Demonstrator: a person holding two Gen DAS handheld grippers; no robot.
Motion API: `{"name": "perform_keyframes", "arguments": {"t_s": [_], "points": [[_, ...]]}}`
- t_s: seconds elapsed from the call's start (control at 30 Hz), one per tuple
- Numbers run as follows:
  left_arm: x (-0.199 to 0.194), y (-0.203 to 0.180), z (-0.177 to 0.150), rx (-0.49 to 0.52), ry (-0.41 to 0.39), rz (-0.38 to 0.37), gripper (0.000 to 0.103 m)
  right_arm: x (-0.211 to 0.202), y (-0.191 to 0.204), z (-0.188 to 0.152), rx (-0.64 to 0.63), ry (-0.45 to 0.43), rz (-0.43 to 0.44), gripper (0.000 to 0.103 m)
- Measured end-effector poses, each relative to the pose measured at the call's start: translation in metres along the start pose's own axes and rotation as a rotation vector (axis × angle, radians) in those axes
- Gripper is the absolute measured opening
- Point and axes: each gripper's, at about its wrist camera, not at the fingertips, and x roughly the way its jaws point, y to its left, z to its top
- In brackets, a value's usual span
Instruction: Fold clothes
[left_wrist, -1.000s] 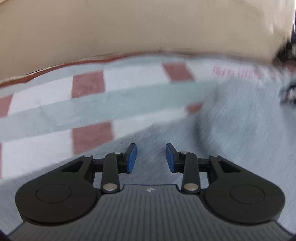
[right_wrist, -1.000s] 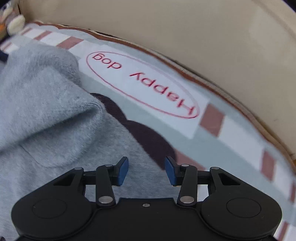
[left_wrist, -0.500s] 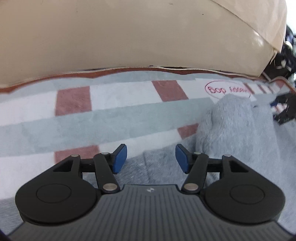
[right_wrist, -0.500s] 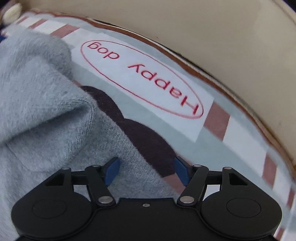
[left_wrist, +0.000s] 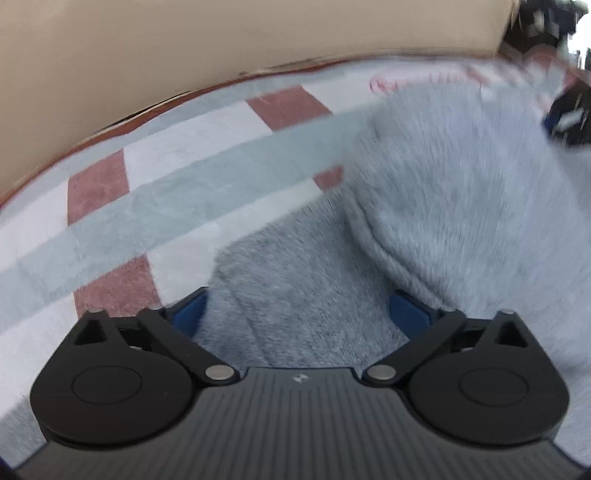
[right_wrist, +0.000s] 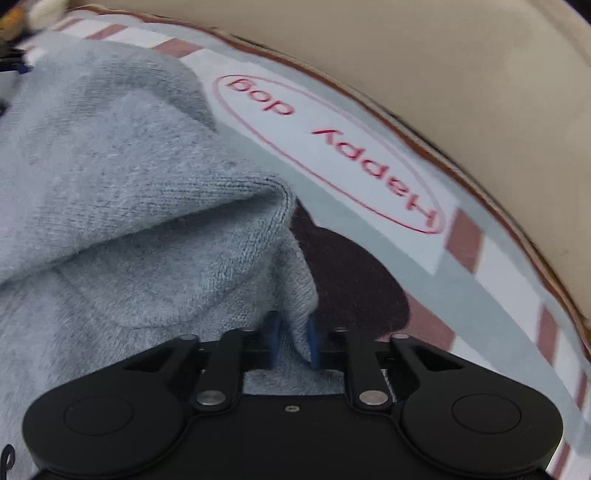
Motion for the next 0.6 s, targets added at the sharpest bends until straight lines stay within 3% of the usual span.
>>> {"name": "perform_keyframes", "arguments": {"t_s": [0.1,0.13,0.17,0.23,0.27,0.37,0.6], "points": [[-0.006,-0.006,0.002,-0.028,-0.028,0.069,0.103,-0.006,0.003,-0.01,0.085,-0.07,-0.081,0.007],[-0.008,-0.008,0.002,-0.037,-0.038,0.091,0.097,-0.009,0.0,-0.015,0.122,-0.102,-0.117,0.007],[-0.01,-0.01,0.003,-0.047,-0.047,0.114,0.066,-0.012,-0.003,-0.019,0.17,-0.135,-0.144,0.006],[-0.015,-0.014,0.004,-0.065,-0.066,0.16,0.022,-0.017,-0.006,-0.024,0.245,-0.196,-0.169,0.006],[-0.02,-0.016,0.004,-0.075,-0.091,0.177,0.015,-0.017,-0.006,-0.024,0.253,-0.209,-0.173,0.006],[-0.053,-0.02,-0.003,-0.096,-0.218,0.185,0.014,-0.024,-0.004,-0.027,0.28,-0.254,-0.202,0.005],[-0.074,-0.049,-0.021,-0.072,-0.32,0.276,0.013,-0.059,0.009,-0.027,0.293,-0.37,-0.34,0.004]]}}
